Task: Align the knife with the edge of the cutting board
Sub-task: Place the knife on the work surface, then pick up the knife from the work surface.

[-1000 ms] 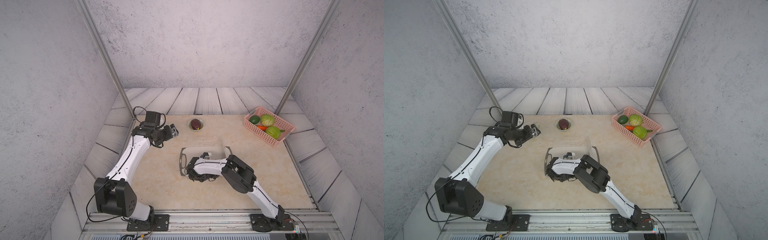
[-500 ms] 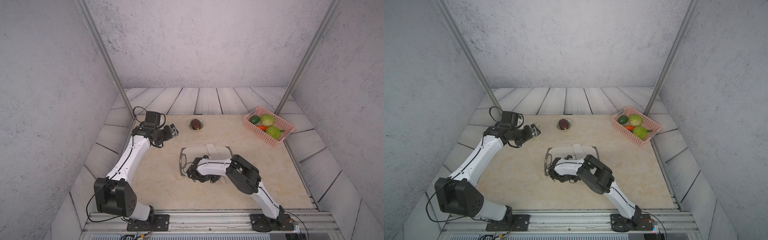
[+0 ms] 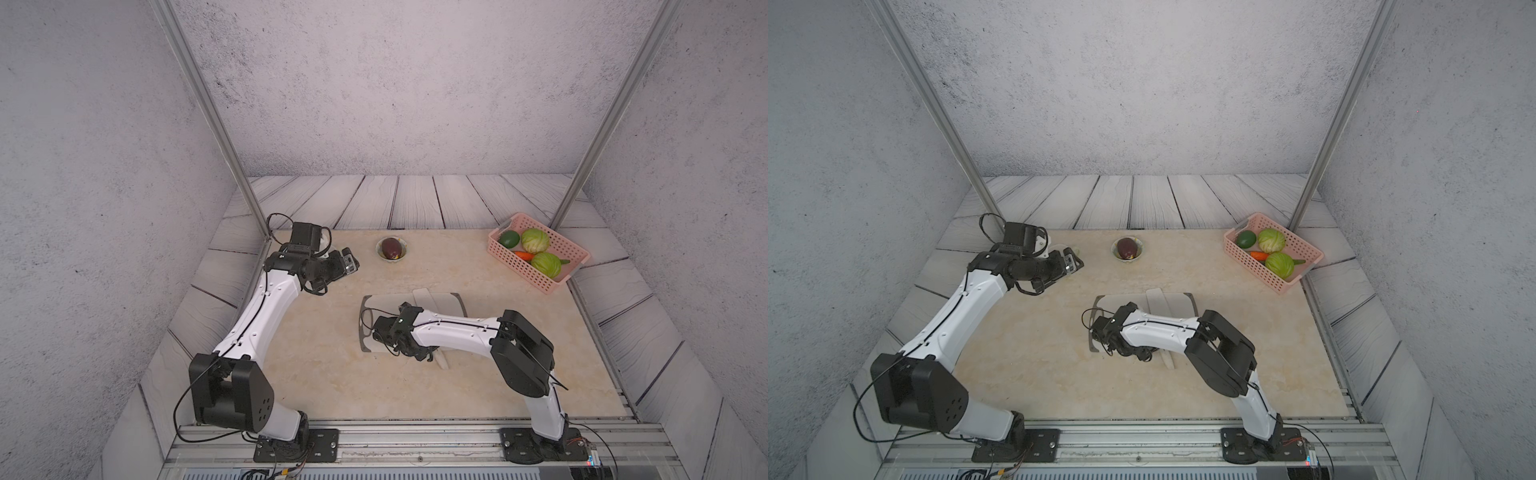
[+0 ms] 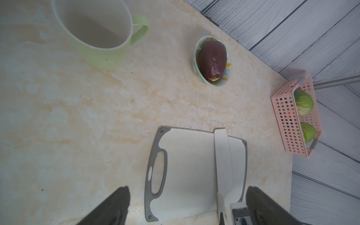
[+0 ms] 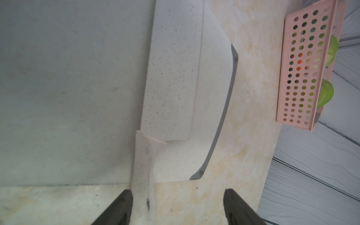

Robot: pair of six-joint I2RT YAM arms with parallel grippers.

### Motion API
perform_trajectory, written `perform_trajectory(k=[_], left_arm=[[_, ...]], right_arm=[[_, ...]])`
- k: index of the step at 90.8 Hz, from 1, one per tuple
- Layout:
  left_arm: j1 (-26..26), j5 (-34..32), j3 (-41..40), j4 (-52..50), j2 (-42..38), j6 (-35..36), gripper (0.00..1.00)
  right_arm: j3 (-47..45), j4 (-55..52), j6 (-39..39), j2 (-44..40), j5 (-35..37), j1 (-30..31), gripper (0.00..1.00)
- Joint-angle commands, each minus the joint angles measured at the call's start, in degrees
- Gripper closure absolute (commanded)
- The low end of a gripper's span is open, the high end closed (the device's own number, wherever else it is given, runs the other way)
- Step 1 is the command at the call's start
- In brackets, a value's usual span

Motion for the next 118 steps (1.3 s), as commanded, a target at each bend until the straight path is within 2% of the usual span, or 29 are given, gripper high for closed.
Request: perform_trajectory(k=[1, 18, 50, 89, 118], left_arm=[[0.44, 1.44, -0.67, 1.05, 0.55, 0.91, 0.02], [0.42, 1.53, -0.65, 1.31, -0.41, 1.69, 0.02], [0.35, 1.05, -0.86, 1.92, -1.82, 2.25, 0.02], [0.25, 1.18, -1.03, 2.02, -1.75, 2.38, 0.02], [0.26, 1.34, -0.88, 2.02, -1.48, 2.36, 0.02]], right_arm=[[-1.91, 4.91, -3.05, -4.51, -5.92, -0.39, 0.18], [-7.6, 13.54, -4.88, -9.05, -15.37, -2.57, 0.17], [-17.8, 26.21, -4.18, -16.65, -28.36, -9.04, 0.17], [-17.14, 24.28, -0.69, -12.62, -26.07, -10.68, 0.31], [-19.65, 26.88, 0.99, -12.08, -26.07, -13.22, 0.41]])
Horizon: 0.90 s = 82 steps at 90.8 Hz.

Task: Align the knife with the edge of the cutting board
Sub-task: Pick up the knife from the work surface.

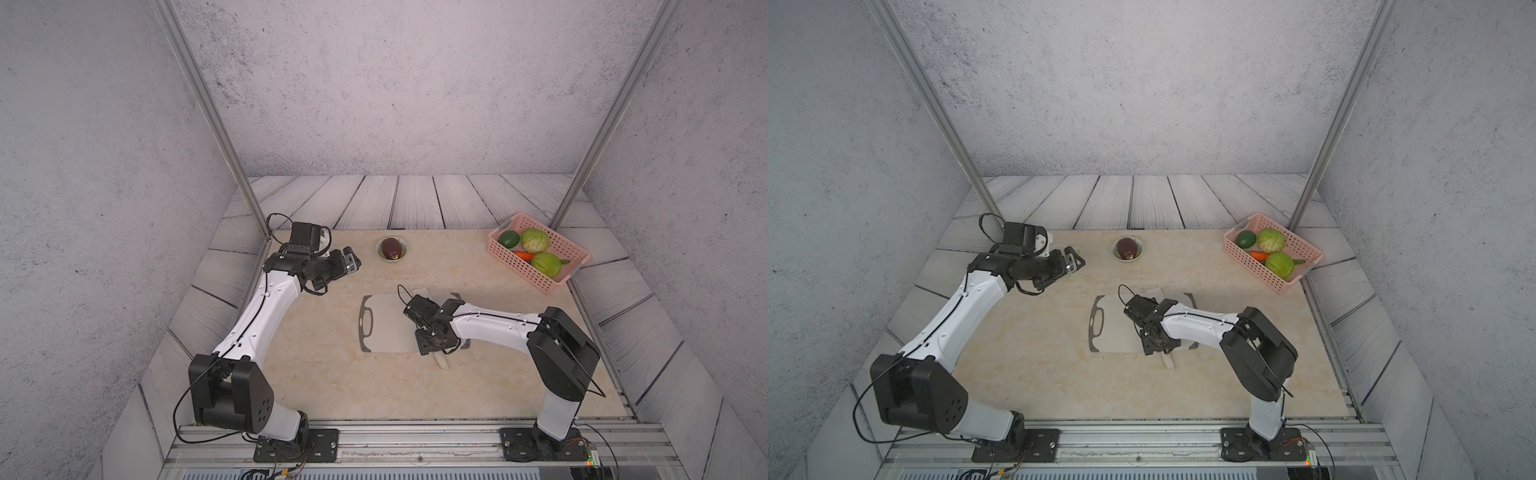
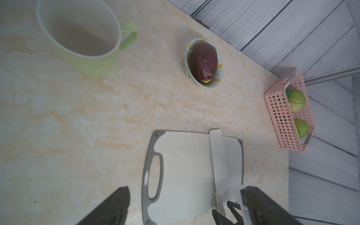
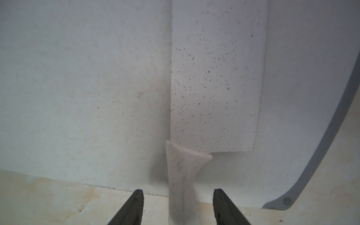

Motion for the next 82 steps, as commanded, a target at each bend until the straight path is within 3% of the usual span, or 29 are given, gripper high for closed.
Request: perform_trajectory(k=[1, 67, 82], left_arm=[[0.24, 0.1, -0.41, -0.06, -1.02, 0.81, 0.02], [0.32, 0.2, -0.3, -0.19, -0.53, 0.87, 0.02], [0.29, 0.19, -0.3, -0.23, -0.48, 0.87, 0.02]], right_arm=[[-0.99, 0.95, 1.09, 0.37, 0.5, -0.89, 0.42], [0.84, 0.66, 2.63, 4.72, 0.44, -1.09, 0.61], [0.94, 0.25, 2.63, 4.41, 1.14, -1.19, 0.73]])
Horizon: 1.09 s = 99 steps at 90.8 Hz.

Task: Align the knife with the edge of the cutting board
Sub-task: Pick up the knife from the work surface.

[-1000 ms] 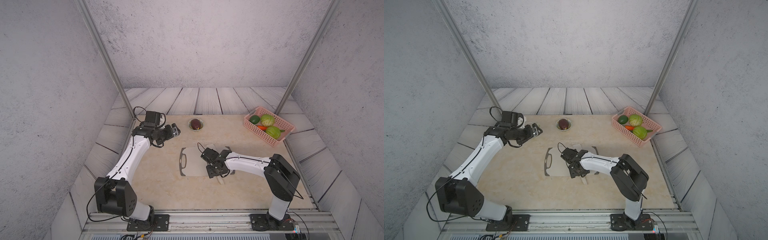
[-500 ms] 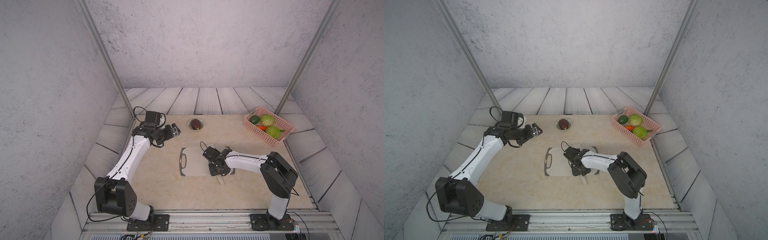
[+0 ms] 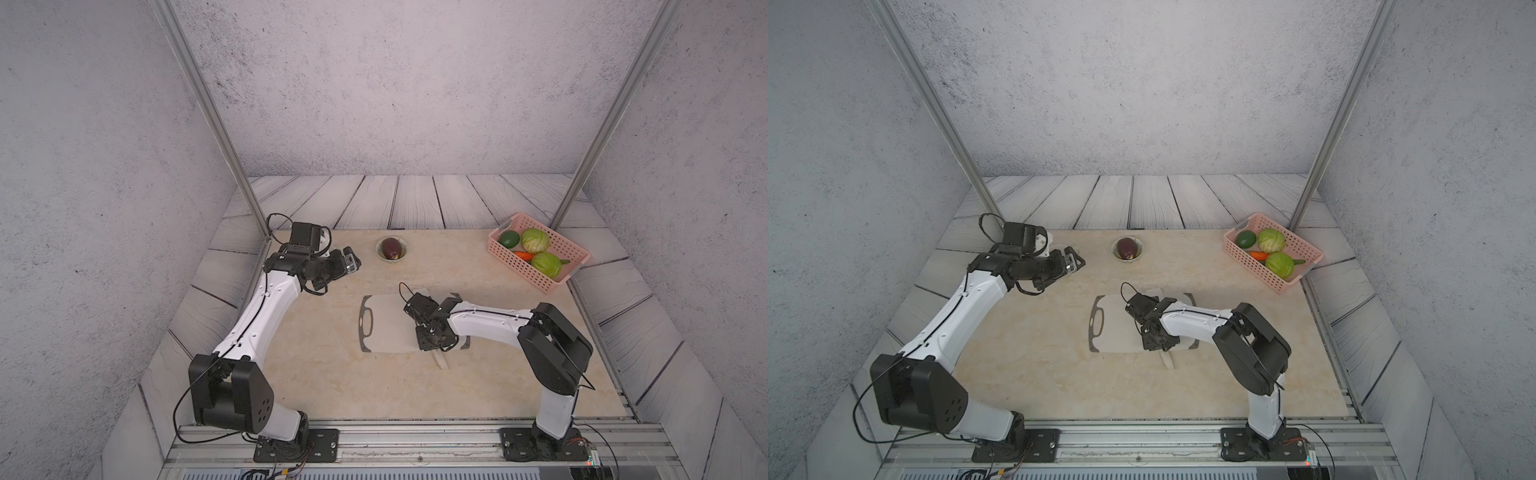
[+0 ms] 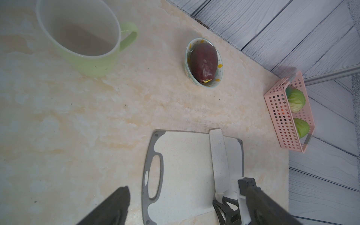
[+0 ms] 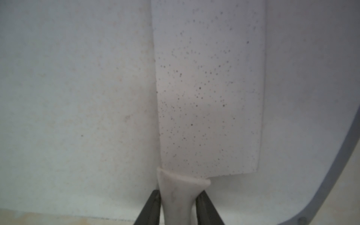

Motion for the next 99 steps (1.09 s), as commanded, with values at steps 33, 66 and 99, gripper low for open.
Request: perform_trajectory(k=[33, 66, 99], left_arm=[[0.33, 0.05, -0.3, -0.21, -0.43, 0.85, 0.02], [0.42, 0.14, -0.24, -0.21, -0.23, 1.16, 0.02], [0.42, 0.11, -0.32, -0.21, -0.06, 1.29, 0.02]], right_arm=[[-0.19, -3.18, 0.3, -1.7, 2.77, -0.08, 1.0], [-3.33, -3.5, 2.32, -7.57, 3.66, 0.01, 1.0], [-6.21, -3.19, 4.4, -13.04, 3.46, 0.02, 1.0]])
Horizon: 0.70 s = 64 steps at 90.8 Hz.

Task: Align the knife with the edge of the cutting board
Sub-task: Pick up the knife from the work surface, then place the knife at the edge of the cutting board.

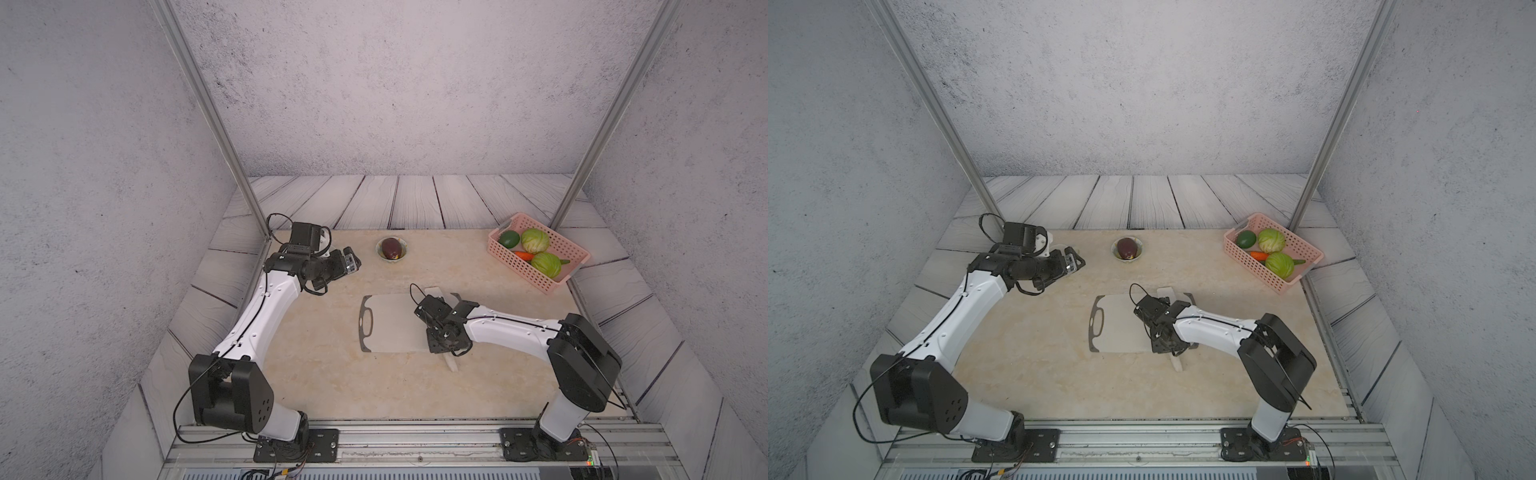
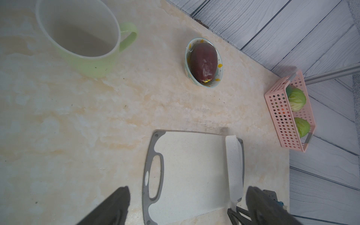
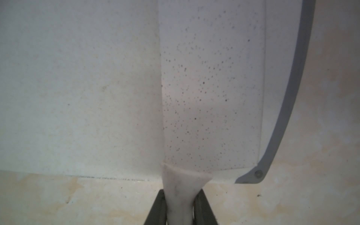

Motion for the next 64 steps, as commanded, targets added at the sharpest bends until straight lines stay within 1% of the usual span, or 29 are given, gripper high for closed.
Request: perform_trajectory(k=[1, 18, 47, 64], left_arm=[[0.42, 0.1, -0.36, -0.21, -0.06, 0.94, 0.02], [0.42, 0.02, -0.21, -0.17, -0.05, 1.12, 0.02], [0.42, -0.6, -0.24, -0.36, -0.05, 1.34, 0.02], [0.42, -0.95, -0.23, -0.48, 0.04, 1.41, 0.02]], right_arm=[[-0.43, -0.2, 1.75, -3.17, 1.81, 0.04, 1.0], [-1.93, 0.67, 3.68, -5.17, 1.11, 0.12, 1.0], [-5.47, 2.72, 9.21, -7.88, 2.68, 0.46, 1.0], [-5.72, 1.84, 12.58, -6.7, 4.33, 0.65, 1.0]])
